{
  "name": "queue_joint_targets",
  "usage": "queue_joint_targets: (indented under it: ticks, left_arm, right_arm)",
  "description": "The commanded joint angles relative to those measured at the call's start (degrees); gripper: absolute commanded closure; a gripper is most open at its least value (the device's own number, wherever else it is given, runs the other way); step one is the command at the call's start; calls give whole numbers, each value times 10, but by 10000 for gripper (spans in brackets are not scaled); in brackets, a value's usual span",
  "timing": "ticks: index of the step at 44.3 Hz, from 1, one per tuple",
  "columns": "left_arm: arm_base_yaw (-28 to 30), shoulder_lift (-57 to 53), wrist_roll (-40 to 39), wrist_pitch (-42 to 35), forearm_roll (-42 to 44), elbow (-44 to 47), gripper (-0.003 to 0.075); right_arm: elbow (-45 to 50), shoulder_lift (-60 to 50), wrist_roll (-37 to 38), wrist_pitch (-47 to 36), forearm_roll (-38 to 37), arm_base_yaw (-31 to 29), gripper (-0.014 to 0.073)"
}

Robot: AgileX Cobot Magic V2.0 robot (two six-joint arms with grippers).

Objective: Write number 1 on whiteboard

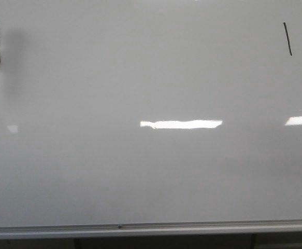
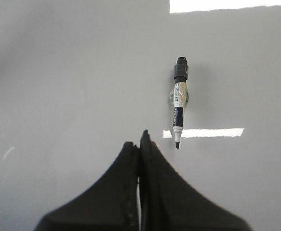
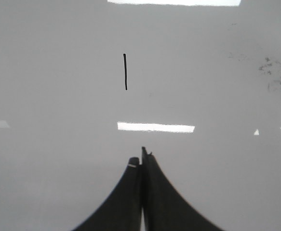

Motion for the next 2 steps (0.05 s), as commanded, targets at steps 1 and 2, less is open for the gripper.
queue_joint_targets:
  ticks: [1, 2]
  left_arm:
    - [-3, -10, -1, -50, -4, 13, 739]
    - [-3, -10, -1, -50, -4, 13, 739]
  right_arm:
    - [0, -10, -4, -47, -4, -3, 662]
    - [0, -10, -4, -47, -4, -3, 662]
